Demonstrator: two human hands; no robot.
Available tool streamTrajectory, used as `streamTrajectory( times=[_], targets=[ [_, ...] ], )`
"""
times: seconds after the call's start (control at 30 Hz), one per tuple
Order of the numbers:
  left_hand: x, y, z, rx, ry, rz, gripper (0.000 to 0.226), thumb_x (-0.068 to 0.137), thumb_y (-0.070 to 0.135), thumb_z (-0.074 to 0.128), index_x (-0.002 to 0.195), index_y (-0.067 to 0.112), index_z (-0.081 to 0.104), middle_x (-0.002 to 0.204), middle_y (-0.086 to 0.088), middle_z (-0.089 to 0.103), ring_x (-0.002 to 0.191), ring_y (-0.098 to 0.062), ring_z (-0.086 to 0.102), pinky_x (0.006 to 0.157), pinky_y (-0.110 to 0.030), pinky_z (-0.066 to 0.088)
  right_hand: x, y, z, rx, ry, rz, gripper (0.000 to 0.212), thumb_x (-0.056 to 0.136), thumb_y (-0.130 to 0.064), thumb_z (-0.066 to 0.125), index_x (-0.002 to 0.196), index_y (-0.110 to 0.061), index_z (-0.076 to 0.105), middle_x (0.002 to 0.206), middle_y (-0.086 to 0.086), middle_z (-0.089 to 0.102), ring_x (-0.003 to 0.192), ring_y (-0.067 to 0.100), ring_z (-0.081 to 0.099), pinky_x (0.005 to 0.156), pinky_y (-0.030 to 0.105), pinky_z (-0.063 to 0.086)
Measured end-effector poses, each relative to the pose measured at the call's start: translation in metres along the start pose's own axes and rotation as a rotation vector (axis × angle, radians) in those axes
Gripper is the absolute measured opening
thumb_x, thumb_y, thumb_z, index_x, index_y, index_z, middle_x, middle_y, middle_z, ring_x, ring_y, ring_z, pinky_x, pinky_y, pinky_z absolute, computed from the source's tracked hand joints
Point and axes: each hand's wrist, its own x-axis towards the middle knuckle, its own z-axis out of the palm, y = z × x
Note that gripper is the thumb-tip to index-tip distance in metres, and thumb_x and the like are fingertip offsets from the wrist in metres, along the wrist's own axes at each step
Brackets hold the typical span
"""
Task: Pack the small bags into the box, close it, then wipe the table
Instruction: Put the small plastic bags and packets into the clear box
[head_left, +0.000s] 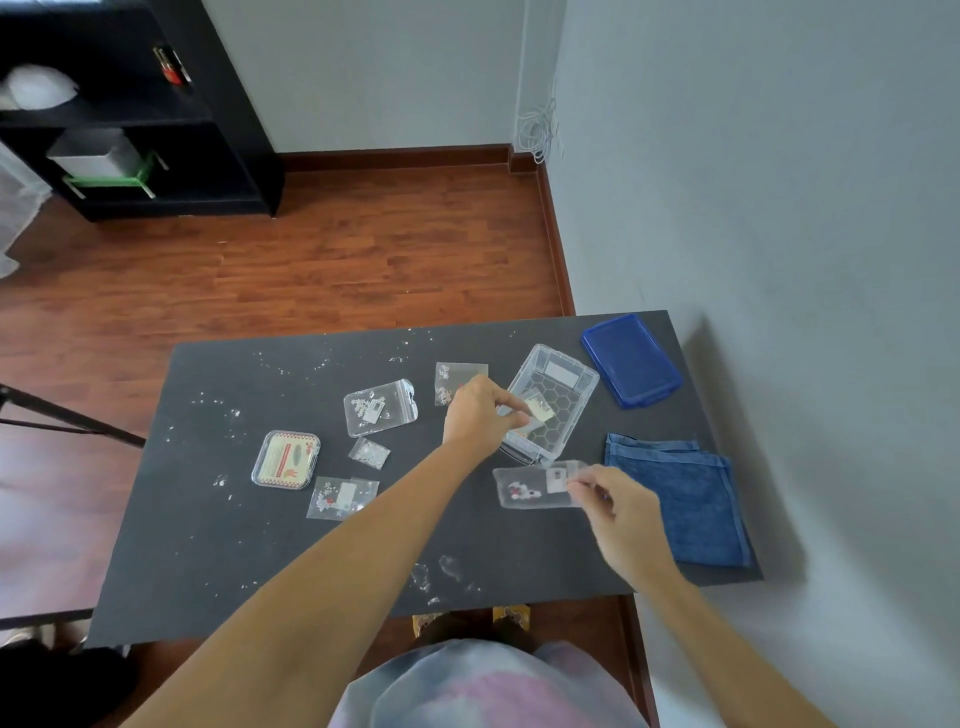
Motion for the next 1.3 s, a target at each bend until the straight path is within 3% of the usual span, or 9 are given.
streamTrajectory(
  times=[0.13, 0.27, 0.37, 0.47, 0.63, 0.8, 1.03, 1.17, 1.3],
  targets=[
    [-0.005, -0.008, -0.013, -0.141, 0.088, -0.016, 0.023, 0.074, 0.029, 0.082, 0.095, 0.030, 0.074, 0.094, 0.015, 0.051, 0.077, -0.002, 0.048, 0.066, -0.013, 0.035, 0.021, -0.002, -0.029, 0.050, 0.117, 0.016, 0.009, 0.091, -0.014, 0.066, 0.082, -0.014, 0.069, 0.071, -0.012, 0.064, 0.070, 0.000, 0.058, 0.060, 0.009, 0.042],
    [-0.023, -0.043, -0.043, -0.008, 0.264, -0.053, 0.033, 0.078, 0.031, 0.078, 0.109, 0.024, 0.071, 0.105, 0.005, 0.058, 0.095, -0.015, 0.054, 0.076, -0.025, 0.038, 0.058, -0.012, -0.037, -0.002, 0.225, -0.039, 0.010, 0.091, -0.012, 0.066, 0.083, -0.009, 0.070, 0.072, -0.005, 0.068, 0.066, 0.007, 0.061, 0.065, 0.008, 0.044],
    [-0.041, -0.078, -0.066, 0.162, 0.377, -0.254, 0.042, 0.077, 0.035, 0.077, 0.115, 0.021, 0.066, 0.115, -0.001, 0.063, 0.108, -0.025, 0.055, 0.078, -0.034, 0.044, 0.085, -0.016, -0.032, -0.114, 0.191, -0.073, 0.013, 0.091, -0.015, 0.066, 0.090, -0.005, 0.073, 0.079, 0.005, 0.073, 0.075, 0.023, 0.063, 0.073, 0.032, 0.052],
    [-0.053, -0.099, -0.079, 0.217, 0.375, -0.438, 0.048, 0.074, 0.039, 0.076, 0.115, 0.018, 0.061, 0.116, -0.004, 0.062, 0.110, -0.028, 0.054, 0.081, -0.038, 0.045, 0.103, -0.015, -0.022, -0.256, 0.136, -0.111, 0.013, 0.091, -0.014, 0.066, 0.086, -0.004, 0.072, 0.072, 0.007, 0.069, 0.076, 0.028, 0.057, 0.074, 0.042, 0.049],
    [-0.060, -0.108, -0.082, 0.260, 0.306, -0.548, 0.050, 0.072, 0.043, 0.072, 0.111, 0.016, 0.058, 0.114, -0.005, 0.062, 0.112, -0.029, 0.053, 0.088, -0.044, 0.048, 0.119, -0.015, -0.005, -0.451, 0.052, -0.127, 0.019, 0.090, -0.013, 0.066, 0.073, -0.006, 0.066, 0.059, -0.001, 0.050, 0.071, 0.023, 0.043, 0.071, 0.035, 0.031],
    [-0.052, -0.109, -0.077, 0.294, 0.286, -0.593, 0.050, 0.075, 0.043, 0.073, 0.113, 0.016, 0.056, 0.117, -0.005, 0.060, 0.112, -0.029, 0.055, 0.094, -0.045, 0.045, 0.130, -0.014, 0.006, -0.535, -0.024, -0.090, 0.024, 0.092, -0.010, 0.060, 0.069, -0.010, 0.068, 0.064, 0.004, 0.064, 0.074, 0.023, 0.043, 0.074, 0.035, 0.030],
    [-0.043, -0.113, -0.079, 0.268, 0.241, -0.649, 0.032, 0.070, 0.034, 0.073, 0.094, 0.017, 0.063, 0.099, -0.003, 0.068, 0.101, -0.028, 0.060, 0.088, -0.041, 0.049, 0.138, -0.014, 0.010, -0.664, -0.072, -0.060, 0.018, 0.087, -0.027, 0.070, 0.087, -0.010, 0.072, 0.076, 0.006, 0.070, 0.090, 0.026, 0.051, 0.085, 0.039, 0.031],
    [-0.046, -0.111, -0.080, 0.260, 0.208, -0.615, 0.017, 0.075, 0.033, 0.068, 0.077, 0.020, 0.058, 0.084, 0.001, 0.063, 0.086, -0.027, 0.061, 0.079, -0.036, 0.047, 0.145, -0.024, 0.008, -0.646, 0.010, -0.134, 0.023, 0.084, -0.028, 0.073, 0.100, -0.011, 0.071, 0.085, 0.005, 0.072, 0.100, 0.030, 0.051, 0.086, 0.041, 0.029],
    [-0.050, -0.109, -0.082, 0.095, 0.242, -0.494, 0.032, 0.083, 0.026, 0.062, 0.061, 0.024, 0.040, 0.063, 0.005, 0.049, 0.066, -0.024, 0.050, 0.060, -0.032, 0.040, 0.164, -0.045, 0.014, -0.538, -0.004, -0.231, 0.024, 0.087, -0.023, 0.070, 0.109, -0.012, 0.070, 0.097, 0.005, 0.072, 0.107, 0.029, 0.050, 0.092, 0.041, 0.027]
  ],
)
